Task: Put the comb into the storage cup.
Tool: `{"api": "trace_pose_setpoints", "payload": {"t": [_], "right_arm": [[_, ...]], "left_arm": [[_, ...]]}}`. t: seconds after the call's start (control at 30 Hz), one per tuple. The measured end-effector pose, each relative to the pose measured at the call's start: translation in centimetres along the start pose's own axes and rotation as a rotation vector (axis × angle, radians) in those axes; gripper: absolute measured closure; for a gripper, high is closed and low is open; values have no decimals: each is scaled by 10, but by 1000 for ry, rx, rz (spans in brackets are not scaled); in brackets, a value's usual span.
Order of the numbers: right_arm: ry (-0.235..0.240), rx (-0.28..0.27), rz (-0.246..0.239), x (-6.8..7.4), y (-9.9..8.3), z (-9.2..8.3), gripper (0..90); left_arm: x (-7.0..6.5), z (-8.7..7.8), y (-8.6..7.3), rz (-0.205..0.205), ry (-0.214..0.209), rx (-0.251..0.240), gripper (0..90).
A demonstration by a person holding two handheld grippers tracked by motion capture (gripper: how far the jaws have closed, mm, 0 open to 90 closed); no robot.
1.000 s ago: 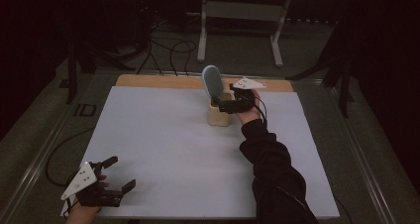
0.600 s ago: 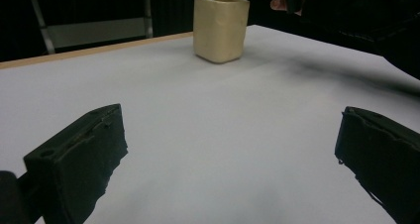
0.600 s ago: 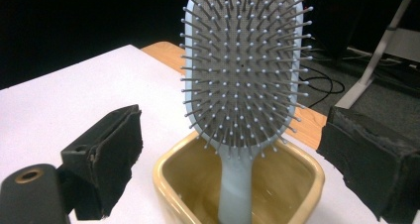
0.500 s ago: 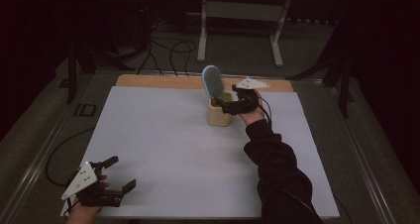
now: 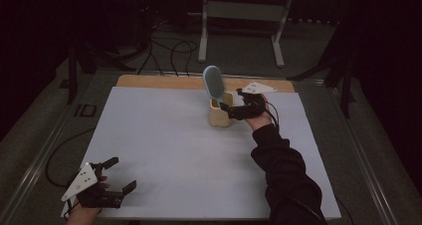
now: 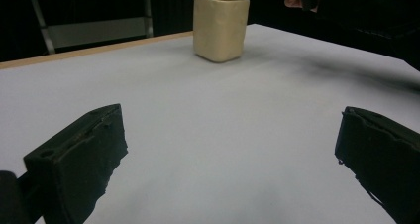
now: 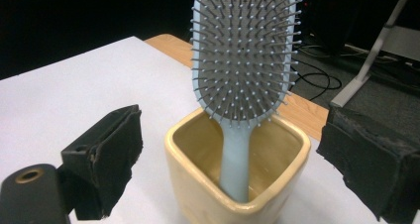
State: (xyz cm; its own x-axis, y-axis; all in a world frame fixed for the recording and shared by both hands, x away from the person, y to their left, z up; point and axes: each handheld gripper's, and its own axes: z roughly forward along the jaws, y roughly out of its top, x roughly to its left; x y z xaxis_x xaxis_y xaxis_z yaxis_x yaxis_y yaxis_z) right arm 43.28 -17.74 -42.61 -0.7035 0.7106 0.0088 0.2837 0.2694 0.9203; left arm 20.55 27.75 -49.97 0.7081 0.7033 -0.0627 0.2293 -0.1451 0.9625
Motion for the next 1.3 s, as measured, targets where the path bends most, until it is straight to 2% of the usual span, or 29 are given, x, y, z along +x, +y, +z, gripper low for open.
{"api": "trace_pose_setpoints", "payload": {"t": [0.23, 0.53, 0.87, 0.93, 1.3], "right_arm": [[13, 10, -8, 4, -4, -12, 89], [32, -1, 12, 6, -14, -31, 90], [60, 2, 20, 14, -31, -49, 89], [58, 4, 9, 17, -35, -52, 89], [71, 7, 11, 28, -60, -72, 89]], "left_arm": [[0, 0, 0, 2, 2, 1, 0], [0, 0, 0, 1, 3, 0, 0], [0, -1, 0, 0, 4, 0, 0], [0, -1, 0, 0, 5, -1, 0], [0, -1, 0, 3, 6, 0, 0]]}}
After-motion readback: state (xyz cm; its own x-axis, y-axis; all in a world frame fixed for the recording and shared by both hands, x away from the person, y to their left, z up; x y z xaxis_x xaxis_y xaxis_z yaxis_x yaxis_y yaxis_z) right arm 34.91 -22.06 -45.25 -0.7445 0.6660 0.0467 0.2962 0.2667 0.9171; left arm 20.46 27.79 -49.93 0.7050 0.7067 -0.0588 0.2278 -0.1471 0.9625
